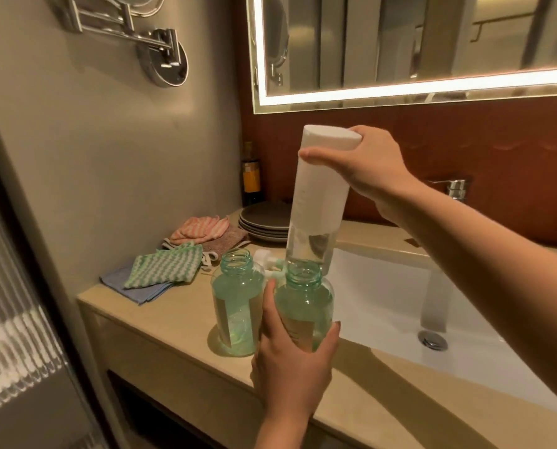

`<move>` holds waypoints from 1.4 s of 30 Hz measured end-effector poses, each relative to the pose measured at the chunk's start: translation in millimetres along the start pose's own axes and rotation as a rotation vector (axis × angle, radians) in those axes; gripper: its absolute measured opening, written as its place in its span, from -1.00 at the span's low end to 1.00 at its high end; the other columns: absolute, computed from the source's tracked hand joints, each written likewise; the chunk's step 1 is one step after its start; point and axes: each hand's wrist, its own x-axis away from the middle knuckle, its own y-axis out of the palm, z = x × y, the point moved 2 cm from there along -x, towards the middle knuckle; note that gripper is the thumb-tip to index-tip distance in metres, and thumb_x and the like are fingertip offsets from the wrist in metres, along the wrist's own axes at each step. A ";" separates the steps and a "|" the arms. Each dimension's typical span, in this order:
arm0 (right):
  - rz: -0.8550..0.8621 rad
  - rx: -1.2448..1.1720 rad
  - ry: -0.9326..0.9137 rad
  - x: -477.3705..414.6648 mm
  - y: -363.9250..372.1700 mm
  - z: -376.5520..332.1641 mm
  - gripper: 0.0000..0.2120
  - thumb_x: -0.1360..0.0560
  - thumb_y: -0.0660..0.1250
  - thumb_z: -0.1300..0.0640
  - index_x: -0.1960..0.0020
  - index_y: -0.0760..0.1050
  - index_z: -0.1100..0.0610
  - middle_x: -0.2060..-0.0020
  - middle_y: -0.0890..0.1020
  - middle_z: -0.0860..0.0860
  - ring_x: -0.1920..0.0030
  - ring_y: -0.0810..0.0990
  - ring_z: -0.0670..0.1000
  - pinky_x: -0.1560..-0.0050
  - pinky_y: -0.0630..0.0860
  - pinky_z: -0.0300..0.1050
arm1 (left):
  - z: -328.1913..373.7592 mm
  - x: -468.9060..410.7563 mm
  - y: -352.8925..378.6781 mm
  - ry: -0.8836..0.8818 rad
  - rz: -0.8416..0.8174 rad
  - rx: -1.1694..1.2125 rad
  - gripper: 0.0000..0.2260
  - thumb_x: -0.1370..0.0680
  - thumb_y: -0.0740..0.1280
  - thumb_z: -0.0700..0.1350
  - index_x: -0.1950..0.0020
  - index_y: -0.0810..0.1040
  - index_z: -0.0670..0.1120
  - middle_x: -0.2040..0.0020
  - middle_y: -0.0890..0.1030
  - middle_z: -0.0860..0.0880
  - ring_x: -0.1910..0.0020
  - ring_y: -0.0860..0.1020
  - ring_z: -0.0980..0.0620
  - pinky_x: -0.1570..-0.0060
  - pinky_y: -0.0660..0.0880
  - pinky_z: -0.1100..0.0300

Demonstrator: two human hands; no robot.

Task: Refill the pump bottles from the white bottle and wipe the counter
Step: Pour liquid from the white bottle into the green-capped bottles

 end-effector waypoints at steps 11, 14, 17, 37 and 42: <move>0.012 0.121 0.060 46.3 -70.7 18.0 -0.44 -0.26 0.48 -0.19 -0.13 0.50 0.10 0.01 0.57 -0.01 0.00 0.55 -0.01 0.15 0.53 -0.23 | 5.7 -1.2 -0.1 0.081 0.034 0.116 0.07 -0.20 0.39 0.37 -0.45 -0.30 0.34 -0.55 0.02 0.09 -0.53 0.03 0.01 -0.43 0.18 -0.07; -0.023 0.093 0.098 64.2 -77.1 21.4 -0.43 -0.17 0.47 -0.24 -0.06 0.49 0.04 0.07 0.58 -0.06 0.04 0.56 -0.05 0.13 0.56 -0.18 | 3.4 -0.6 -0.4 0.104 0.084 0.125 0.06 -0.18 0.38 0.38 -0.46 -0.26 0.31 -0.54 0.11 -0.02 -0.51 0.11 -0.05 -0.38 0.25 -0.19; -0.068 0.075 0.118 83.8 -78.1 24.9 -0.36 -0.07 0.42 -0.31 -0.06 0.49 -0.01 0.07 0.58 -0.10 0.06 0.57 -0.11 0.15 0.57 -0.19 | 2.4 0.4 -0.4 0.128 0.117 0.151 0.06 -0.17 0.41 0.34 -0.47 -0.20 0.29 -0.50 0.20 -0.07 -0.48 0.19 -0.08 -0.34 0.29 -0.20; -0.354 -0.057 0.143 119.2 -78.9 27.0 -0.37 -0.18 0.37 -0.27 -0.20 0.42 -0.06 -0.07 0.56 -0.12 -0.07 0.56 -0.10 0.05 0.55 -0.22 | 43.8 42.8 39.6 0.142 -0.220 0.323 0.02 -0.25 0.52 0.22 -0.45 -0.16 0.39 -0.42 0.34 0.15 -0.38 0.35 0.15 -0.33 0.37 0.09; -0.228 0.641 -0.214 112.4 -89.8 5.0 -0.26 -0.38 -0.05 -0.48 -0.18 0.51 0.03 0.00 0.57 -0.04 0.05 0.50 -0.05 0.06 0.51 -0.10 | 29.2 43.4 49.0 0.099 -0.197 0.191 -0.10 -0.23 0.41 0.33 -0.48 0.19 0.07 -0.34 0.47 0.09 -0.30 0.45 0.10 -0.26 0.45 0.06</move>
